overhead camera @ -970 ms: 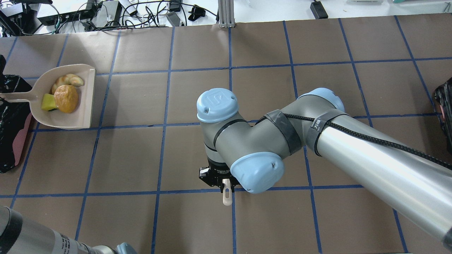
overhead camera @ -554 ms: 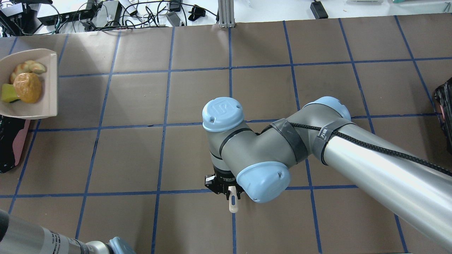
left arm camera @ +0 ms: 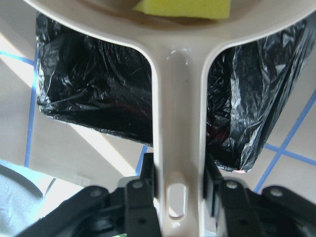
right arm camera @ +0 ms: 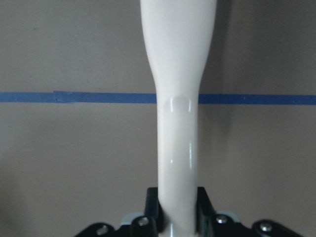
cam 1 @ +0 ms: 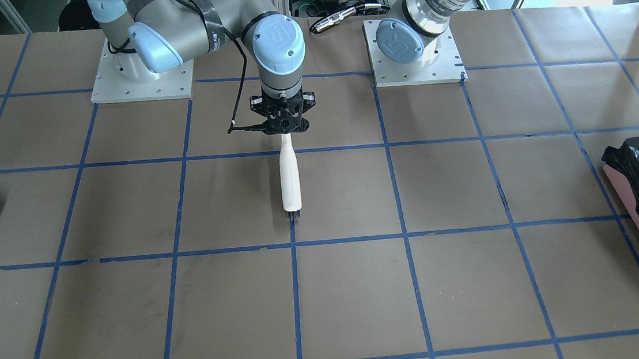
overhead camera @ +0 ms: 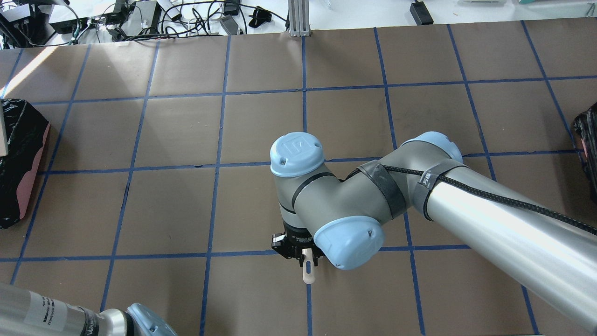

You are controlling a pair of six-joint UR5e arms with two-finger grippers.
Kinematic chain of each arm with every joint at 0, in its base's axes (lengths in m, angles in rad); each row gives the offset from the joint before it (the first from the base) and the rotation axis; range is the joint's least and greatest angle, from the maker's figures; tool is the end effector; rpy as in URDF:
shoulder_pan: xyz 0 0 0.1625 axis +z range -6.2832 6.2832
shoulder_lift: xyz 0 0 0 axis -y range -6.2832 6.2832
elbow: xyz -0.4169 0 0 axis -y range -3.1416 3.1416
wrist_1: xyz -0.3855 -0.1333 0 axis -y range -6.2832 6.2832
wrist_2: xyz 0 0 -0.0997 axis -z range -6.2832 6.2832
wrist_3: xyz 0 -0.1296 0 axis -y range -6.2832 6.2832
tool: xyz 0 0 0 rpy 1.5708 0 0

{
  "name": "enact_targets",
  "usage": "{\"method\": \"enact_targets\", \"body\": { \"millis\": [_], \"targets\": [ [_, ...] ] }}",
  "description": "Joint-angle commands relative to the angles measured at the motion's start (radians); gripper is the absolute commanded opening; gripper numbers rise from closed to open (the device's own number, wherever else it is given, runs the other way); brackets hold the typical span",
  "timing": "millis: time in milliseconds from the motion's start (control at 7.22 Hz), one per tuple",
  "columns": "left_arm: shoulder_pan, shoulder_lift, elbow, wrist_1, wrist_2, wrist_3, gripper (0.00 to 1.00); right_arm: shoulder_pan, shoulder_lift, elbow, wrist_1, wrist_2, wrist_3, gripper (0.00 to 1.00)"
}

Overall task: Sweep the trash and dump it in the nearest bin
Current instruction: 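Lift the dustpan over the black bin and tip it with the left gripper, then hold the emptied dustpan above the bin with the left gripper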

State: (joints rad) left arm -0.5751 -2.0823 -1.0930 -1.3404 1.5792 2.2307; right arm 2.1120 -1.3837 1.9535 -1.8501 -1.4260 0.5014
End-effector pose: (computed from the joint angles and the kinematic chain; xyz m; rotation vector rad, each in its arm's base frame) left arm 0.5259 -0.4985 0.4054 1.7044 2.4021 0.0247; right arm 0.3677 -0.3168 0.2127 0.0286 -3.0812 -0.5021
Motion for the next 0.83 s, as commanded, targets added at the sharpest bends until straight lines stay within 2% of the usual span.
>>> {"method": "enact_targets", "body": {
  "millis": [0, 277, 416, 693],
  "targets": [
    [0.043, -0.096, 0.128, 0.013, 0.004, 0.053, 0.00, 0.000, 0.002, 0.002, -0.006, 0.001, 0.012, 0.00],
    [0.046, -0.174, 0.200, 0.052, 0.004, 0.070, 0.00, -0.001, 0.002, -0.001, -0.011, 0.007, 0.104, 0.00],
    [0.046, -0.202, 0.196, 0.134, 0.002, 0.081, 0.00, -0.001, 0.014, -0.001, -0.018, 0.007, 0.106, 0.00],
    [0.043, -0.220, 0.193, 0.188, -0.005, 0.049, 0.00, -0.001, 0.020, -0.001, -0.029, 0.009, 0.101, 0.00]
  ]
}}
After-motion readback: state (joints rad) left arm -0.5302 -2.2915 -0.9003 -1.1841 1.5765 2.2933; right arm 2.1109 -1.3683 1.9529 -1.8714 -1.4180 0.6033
